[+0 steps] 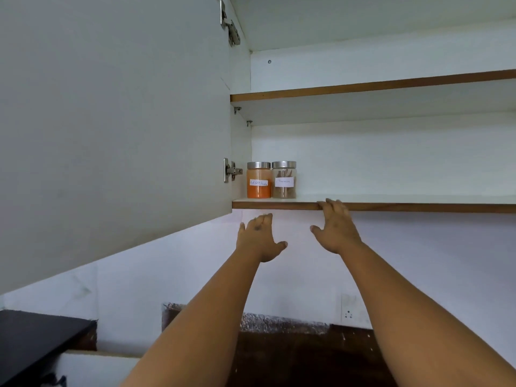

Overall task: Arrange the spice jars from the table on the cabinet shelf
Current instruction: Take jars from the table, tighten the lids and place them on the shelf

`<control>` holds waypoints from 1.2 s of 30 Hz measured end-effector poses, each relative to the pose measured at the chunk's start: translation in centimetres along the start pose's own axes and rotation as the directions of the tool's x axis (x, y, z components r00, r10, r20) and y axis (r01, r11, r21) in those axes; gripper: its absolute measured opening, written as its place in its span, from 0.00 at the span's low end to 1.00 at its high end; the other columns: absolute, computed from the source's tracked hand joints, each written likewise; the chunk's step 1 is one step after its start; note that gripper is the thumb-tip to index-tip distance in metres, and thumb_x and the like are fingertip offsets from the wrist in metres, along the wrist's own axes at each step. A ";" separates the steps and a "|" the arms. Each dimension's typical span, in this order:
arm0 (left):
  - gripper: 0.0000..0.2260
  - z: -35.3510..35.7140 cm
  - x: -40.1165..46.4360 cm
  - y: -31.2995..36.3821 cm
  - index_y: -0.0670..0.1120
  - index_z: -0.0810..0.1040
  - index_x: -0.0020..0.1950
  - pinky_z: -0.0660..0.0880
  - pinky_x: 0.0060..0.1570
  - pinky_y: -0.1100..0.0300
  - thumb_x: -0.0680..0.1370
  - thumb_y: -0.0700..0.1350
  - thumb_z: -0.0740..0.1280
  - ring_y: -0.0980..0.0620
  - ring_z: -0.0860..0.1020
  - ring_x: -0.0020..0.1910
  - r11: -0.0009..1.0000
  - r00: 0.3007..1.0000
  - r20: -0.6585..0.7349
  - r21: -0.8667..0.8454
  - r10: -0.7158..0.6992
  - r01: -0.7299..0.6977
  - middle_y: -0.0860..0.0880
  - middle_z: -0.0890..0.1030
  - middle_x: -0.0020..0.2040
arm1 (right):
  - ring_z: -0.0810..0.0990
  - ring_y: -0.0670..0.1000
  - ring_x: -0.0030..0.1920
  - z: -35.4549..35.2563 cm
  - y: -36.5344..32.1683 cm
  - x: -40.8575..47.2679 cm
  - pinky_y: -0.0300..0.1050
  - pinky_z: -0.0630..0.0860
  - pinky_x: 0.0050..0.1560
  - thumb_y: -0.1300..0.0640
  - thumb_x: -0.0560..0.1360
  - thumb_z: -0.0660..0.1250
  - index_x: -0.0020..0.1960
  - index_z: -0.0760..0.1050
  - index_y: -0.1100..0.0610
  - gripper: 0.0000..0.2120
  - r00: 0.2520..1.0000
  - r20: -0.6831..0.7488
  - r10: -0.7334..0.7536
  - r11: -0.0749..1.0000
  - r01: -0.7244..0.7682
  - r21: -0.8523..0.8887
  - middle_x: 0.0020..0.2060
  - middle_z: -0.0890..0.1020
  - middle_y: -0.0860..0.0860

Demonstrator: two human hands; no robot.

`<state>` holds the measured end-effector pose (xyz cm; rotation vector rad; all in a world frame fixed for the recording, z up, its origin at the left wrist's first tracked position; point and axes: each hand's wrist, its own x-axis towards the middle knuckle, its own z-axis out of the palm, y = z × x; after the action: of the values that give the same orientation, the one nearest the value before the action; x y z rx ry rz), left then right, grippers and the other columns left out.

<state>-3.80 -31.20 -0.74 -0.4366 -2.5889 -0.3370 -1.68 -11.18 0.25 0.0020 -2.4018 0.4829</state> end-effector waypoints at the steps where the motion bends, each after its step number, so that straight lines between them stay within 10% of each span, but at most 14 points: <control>1: 0.39 0.3 -1.2 -0.1 0.47 0.50 0.80 0.50 0.76 0.44 0.77 0.62 0.63 0.45 0.54 0.78 1.000 1.000 0.008 -0.030 -0.003 0.003 0.46 0.54 0.80 | 0.70 0.55 0.68 0.2 0.0 -1.3 0.47 0.70 0.61 0.49 0.76 0.66 0.72 0.64 0.52 0.26 0.996 -0.072 0.051 0.984 -0.037 0.175 0.70 0.68 0.52; 4: 0.37 1.7 -5.7 0.0 0.47 0.53 0.79 0.57 0.75 0.46 0.77 0.61 0.64 0.44 0.58 0.77 0.989 1.000 -0.002 -0.146 -0.011 0.011 0.47 0.56 0.79 | 0.79 0.53 0.48 1.3 0.4 -6.6 0.43 0.73 0.44 0.54 0.76 0.67 0.61 0.70 0.53 0.15 0.912 -0.274 0.306 0.873 -0.154 0.462 0.55 0.80 0.53; 8: 0.29 3.7 -11.9 1.1 0.47 0.63 0.74 0.66 0.67 0.51 0.78 0.59 0.64 0.47 0.63 0.72 0.921 0.996 -0.082 -0.388 -0.023 -0.011 0.49 0.65 0.73 | 0.79 0.56 0.43 3.8 1.5 -13.4 0.51 0.79 0.45 0.58 0.77 0.63 0.56 0.71 0.50 0.09 0.787 -0.123 0.604 0.640 -0.389 0.662 0.47 0.80 0.52; 13: 0.25 9.1 -20.8 0.5 0.48 0.68 0.69 0.67 0.62 0.57 0.77 0.58 0.65 0.50 0.68 0.67 0.873 0.999 -0.048 -0.488 -0.013 -0.012 0.51 0.71 0.66 | 0.78 0.52 0.41 7.1 3.6 -22.2 0.42 0.72 0.34 0.57 0.76 0.63 0.57 0.72 0.48 0.11 0.702 -0.043 0.711 0.568 -0.537 0.624 0.43 0.79 0.49; 18: 0.24 13.2 -27.9 -0.1 0.48 0.68 0.69 0.66 0.62 0.57 0.77 0.56 0.67 0.49 0.66 0.68 0.829 0.987 0.141 -0.542 -0.073 0.138 0.50 0.71 0.65 | 0.77 0.53 0.45 7.7 5.4 -29.7 0.40 0.67 0.45 0.60 0.74 0.64 0.58 0.75 0.52 0.13 0.621 -0.118 0.775 0.576 -0.618 0.536 0.42 0.77 0.47; 36: 0.25 23.5 -41.6 -1.7 0.48 0.67 0.69 0.68 0.65 0.49 0.75 0.52 0.69 0.45 0.66 0.69 0.816 0.846 0.518 -0.429 -0.129 0.387 0.46 0.71 0.68 | 0.75 0.59 0.58 15.0 6.8 -46.0 0.50 0.72 0.56 0.53 0.77 0.64 0.60 0.73 0.57 0.13 0.722 0.199 0.662 0.720 -0.687 0.100 0.56 0.78 0.56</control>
<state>20.10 -35.54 -41.91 -0.3613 -3.0181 -1.1935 23.52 -15.69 -41.40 -0.8314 -2.4421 1.0533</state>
